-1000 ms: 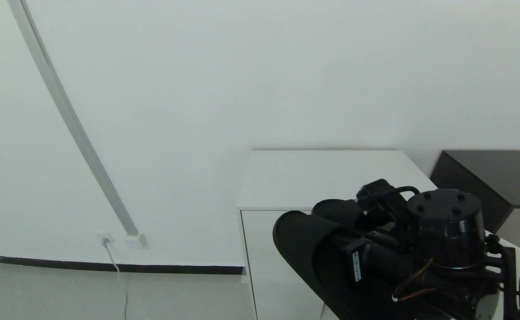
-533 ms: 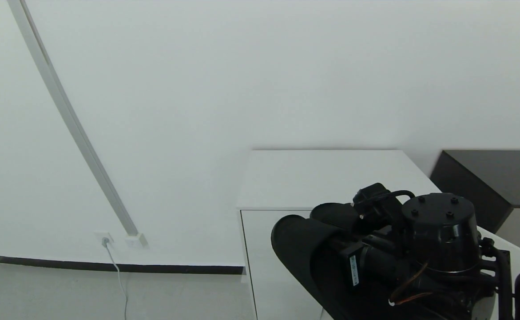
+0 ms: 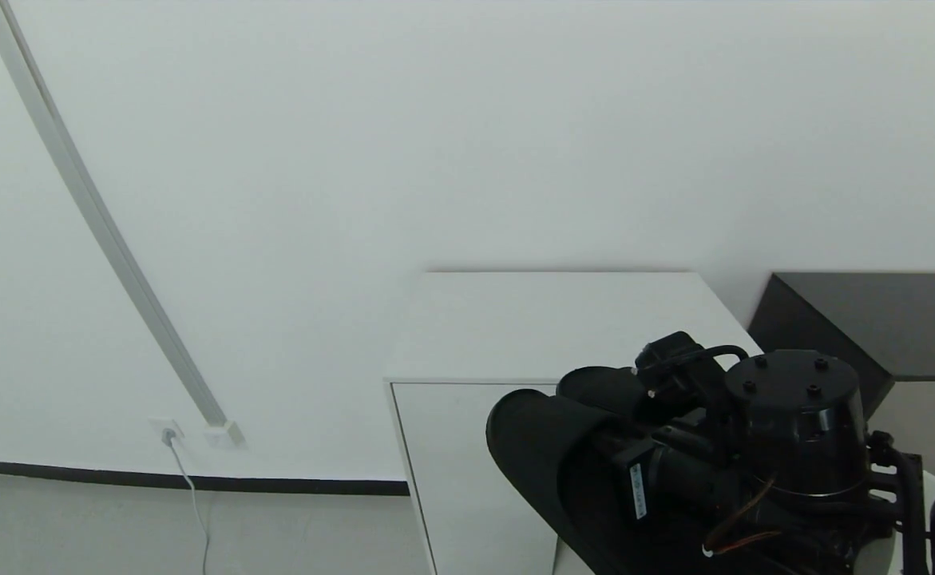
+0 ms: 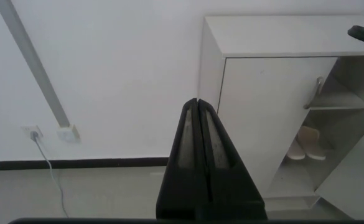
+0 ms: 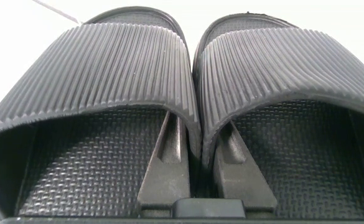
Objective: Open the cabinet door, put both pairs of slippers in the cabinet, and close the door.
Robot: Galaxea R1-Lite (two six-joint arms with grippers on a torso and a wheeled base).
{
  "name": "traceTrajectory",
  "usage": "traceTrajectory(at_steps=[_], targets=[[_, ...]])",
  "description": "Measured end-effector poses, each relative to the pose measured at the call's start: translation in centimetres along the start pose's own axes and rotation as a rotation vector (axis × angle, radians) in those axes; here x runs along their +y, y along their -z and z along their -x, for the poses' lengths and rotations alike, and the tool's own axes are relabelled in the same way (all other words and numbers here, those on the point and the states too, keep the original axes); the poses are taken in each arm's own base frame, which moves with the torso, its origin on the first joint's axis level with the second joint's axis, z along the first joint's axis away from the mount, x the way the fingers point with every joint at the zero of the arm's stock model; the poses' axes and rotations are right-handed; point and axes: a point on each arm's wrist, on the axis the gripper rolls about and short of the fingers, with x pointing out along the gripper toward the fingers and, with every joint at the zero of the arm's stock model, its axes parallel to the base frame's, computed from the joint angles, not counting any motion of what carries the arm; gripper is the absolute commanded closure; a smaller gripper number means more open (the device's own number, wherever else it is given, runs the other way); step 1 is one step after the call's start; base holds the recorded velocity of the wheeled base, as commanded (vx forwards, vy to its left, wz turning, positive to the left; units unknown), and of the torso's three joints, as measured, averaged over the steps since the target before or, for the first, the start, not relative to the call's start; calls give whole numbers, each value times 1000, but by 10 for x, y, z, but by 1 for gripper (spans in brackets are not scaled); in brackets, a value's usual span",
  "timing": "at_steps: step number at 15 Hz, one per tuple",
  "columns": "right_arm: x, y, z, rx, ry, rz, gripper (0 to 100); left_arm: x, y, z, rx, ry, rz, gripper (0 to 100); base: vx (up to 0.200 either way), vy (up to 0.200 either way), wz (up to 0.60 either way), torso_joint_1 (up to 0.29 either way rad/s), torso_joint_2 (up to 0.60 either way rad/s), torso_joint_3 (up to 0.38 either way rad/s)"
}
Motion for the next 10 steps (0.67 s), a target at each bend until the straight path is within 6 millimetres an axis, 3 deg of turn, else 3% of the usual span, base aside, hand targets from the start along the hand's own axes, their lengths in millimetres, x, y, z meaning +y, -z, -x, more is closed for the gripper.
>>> traceTrajectory(at_steps=[7, 10], targets=[[-1, 0, 2, -1, -3, 3, 100, 0, 0, 0, 0, -2, 0, 100, 0, -200, 0, 5, 1, 3], [-1, -2, 3, -17, -12, -1, 100, 0, 0, 0, 0, -3, -1, 100, 0, 0, 0, 0, 0, 0]])
